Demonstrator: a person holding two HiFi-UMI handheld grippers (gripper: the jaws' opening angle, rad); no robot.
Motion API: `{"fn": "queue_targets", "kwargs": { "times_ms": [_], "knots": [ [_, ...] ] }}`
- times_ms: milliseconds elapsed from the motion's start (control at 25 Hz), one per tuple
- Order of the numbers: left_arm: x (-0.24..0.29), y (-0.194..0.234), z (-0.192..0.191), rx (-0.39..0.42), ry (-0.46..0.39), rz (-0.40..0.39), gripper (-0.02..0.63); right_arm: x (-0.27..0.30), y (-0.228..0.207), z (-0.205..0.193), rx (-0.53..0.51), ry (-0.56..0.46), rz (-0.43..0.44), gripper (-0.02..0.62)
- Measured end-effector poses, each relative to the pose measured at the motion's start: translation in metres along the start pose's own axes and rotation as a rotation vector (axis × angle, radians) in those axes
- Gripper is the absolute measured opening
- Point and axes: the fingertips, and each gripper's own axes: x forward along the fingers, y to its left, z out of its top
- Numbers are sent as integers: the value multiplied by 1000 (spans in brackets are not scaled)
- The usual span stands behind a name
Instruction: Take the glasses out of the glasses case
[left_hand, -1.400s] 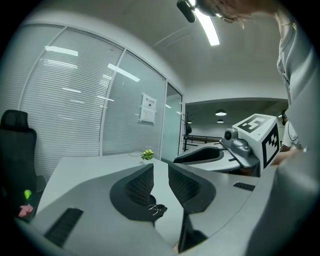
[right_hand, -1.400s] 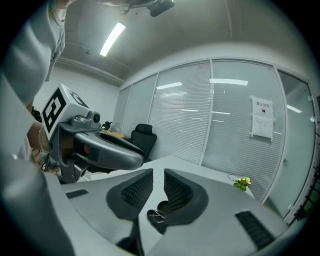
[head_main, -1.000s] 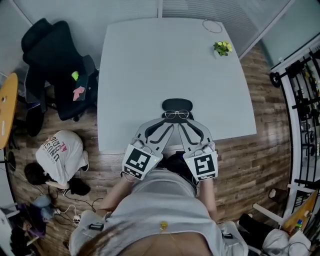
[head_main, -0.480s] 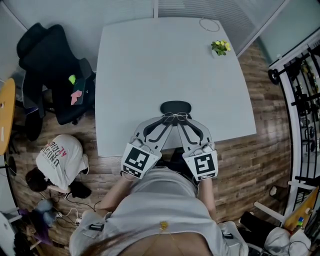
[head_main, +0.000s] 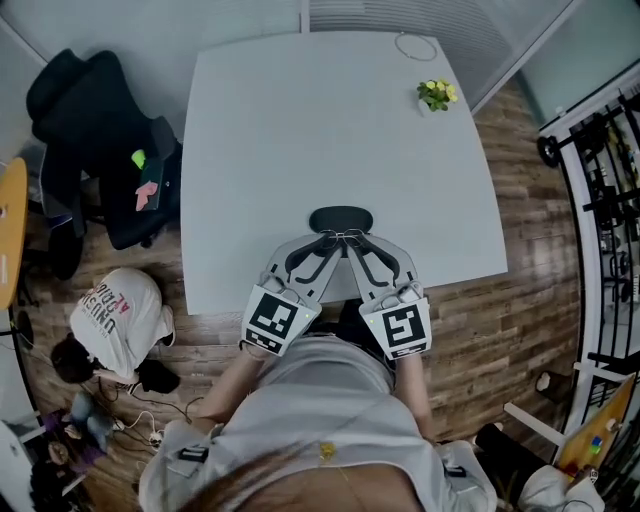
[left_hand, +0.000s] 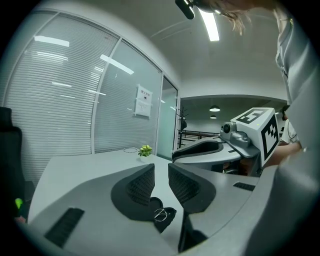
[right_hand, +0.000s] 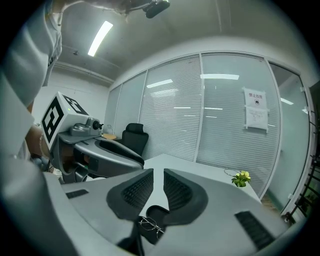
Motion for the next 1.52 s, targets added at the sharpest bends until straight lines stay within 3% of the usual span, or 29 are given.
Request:
{"fn": "queue_targets", "kwargs": {
  "times_ms": [760,1240,1520],
  "knots": [
    [48,2,-61,66,201,-78,97,-8,-31,-30,31,81,-71,69],
    [79,5,-122,161,395,-146,97,-13,-49,-48,56,127,-94,69],
    [94,8,-162,266,527,-199,97,-13,-57,-58,57,162,-106,69]
  ]
}}
